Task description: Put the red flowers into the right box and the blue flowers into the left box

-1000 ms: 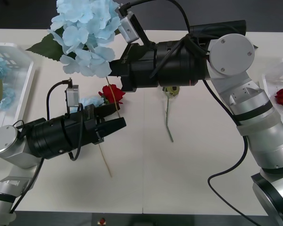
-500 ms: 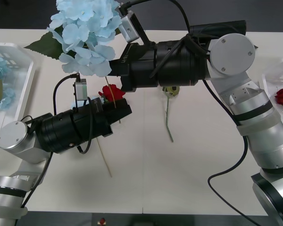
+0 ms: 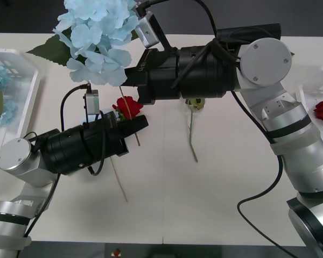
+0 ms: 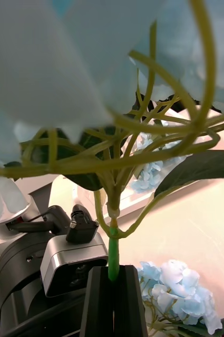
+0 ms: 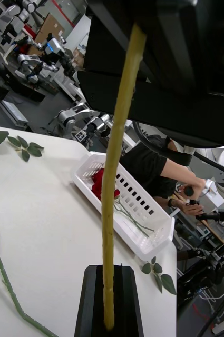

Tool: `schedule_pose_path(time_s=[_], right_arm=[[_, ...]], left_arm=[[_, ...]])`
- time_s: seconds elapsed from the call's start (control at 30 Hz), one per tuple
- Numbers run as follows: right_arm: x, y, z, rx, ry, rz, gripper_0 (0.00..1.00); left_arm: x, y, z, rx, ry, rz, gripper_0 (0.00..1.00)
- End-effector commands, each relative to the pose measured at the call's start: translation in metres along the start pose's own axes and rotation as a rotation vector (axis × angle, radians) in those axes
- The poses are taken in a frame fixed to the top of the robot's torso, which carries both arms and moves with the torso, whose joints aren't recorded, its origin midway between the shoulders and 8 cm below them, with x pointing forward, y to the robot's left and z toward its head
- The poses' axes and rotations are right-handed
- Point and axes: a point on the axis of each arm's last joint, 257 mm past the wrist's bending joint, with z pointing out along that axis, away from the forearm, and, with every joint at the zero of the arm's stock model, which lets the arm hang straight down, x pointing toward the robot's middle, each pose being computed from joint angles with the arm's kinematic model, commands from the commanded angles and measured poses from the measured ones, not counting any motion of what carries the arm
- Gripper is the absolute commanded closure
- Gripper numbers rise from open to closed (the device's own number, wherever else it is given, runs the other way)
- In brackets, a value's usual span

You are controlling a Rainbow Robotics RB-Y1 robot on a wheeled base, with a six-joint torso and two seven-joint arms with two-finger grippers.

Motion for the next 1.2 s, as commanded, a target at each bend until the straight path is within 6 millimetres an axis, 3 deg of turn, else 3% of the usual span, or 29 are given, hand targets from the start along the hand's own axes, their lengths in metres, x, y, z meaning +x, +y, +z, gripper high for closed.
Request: schedule_pose_path(time_s=[0.03, 0.13, 0.2, 0.33, 0.57, 0.8, 0.97, 1.2], right_arm=[[-0.016, 0.008, 0.001, -0.018, -0.009, -0.067, 0.55], [-0.012, 0.003, -0.003, -0.008, 0.007, -0.065, 0.32], [-0.011, 0.002, -0.005, -0.008, 0.01, -0.062, 0.26], [-0.011, 0.001, -0.01, -0.008, 0.012, -0.063, 0.21], [-0.011, -0.007, -0.025, 0.001, 0.025, -0.069, 0.16], [0.002, -0.038, -0.064, 0.086, 0.157, -0.064, 0.16], [0.034, -0.063, -0.091, 0.185, 0.328, 0.017, 0.16], [0.077, -0.112, -0.139, 0.408, 0.541, 0.092, 0.16]], left_arm=[[-0.022, -0.005, -0.005, 0.012, 0.011, 0.115, 1.0], [-0.03, -0.006, -0.014, 0.008, 0.038, 0.168, 1.0], [-0.036, -0.007, -0.024, 0.003, 0.059, 0.15, 1.0], [-0.052, -0.003, -0.048, -0.014, 0.088, 0.068, 1.0], [-0.089, 0.014, -0.113, -0.111, 0.166, -0.062, 1.0], [-0.111, 0.051, -0.207, -0.407, 0.318, -0.18, 1.0], [-0.129, 0.078, -0.27, -0.642, 0.389, -0.17, 1.0], [-0.171, 0.122, -0.361, -1.007, 0.441, -0.015, 1.0]])
